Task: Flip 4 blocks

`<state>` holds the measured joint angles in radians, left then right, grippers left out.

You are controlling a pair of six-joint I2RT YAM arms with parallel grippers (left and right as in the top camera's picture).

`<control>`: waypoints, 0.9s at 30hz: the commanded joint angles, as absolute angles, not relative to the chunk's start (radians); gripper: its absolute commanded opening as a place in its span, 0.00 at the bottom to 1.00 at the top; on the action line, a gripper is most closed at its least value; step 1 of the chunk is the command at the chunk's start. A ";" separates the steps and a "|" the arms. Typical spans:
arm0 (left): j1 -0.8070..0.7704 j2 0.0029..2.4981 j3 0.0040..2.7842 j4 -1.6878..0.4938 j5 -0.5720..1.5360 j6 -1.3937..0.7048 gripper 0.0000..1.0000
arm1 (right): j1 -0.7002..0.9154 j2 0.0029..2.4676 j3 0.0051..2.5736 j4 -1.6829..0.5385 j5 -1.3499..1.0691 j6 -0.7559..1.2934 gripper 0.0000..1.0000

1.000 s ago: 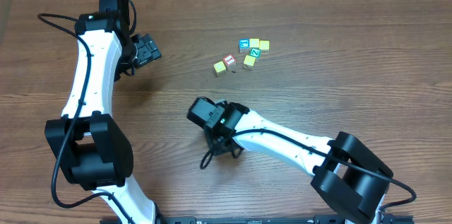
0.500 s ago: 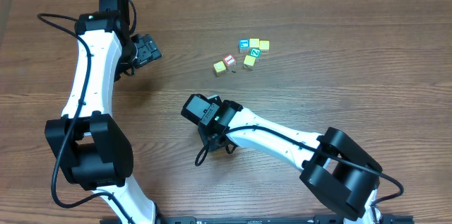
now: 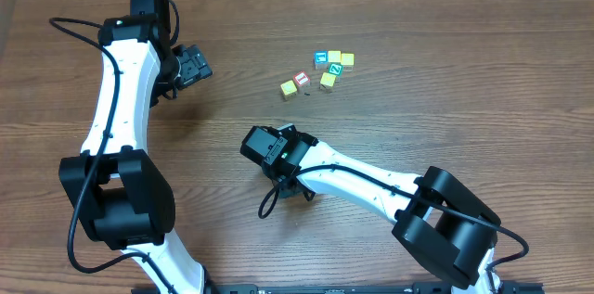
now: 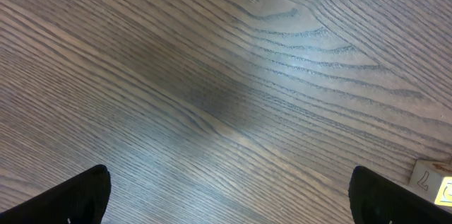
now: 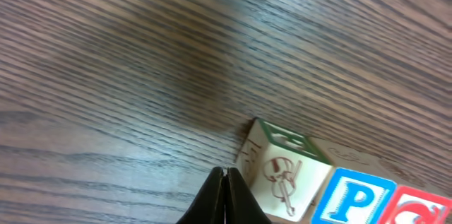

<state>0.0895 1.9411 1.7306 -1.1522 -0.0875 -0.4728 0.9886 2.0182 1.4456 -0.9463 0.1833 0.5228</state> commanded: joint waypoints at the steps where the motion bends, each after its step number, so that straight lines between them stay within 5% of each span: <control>1: 0.091 1.924 1.747 -1.151 -0.097 -0.487 1.00 | 0.986 2.017 1.460 -0.949 0.211 0.520 0.04; 27: 0.091 1.924 1.747 -1.151 -0.097 -0.487 1.00 | 0.967 2.016 1.489 -0.932 0.210 0.522 0.05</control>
<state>0.0895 1.9411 1.7306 -1.1522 -0.0875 -0.4728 0.9752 2.0182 1.4597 -0.9356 0.1982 0.5232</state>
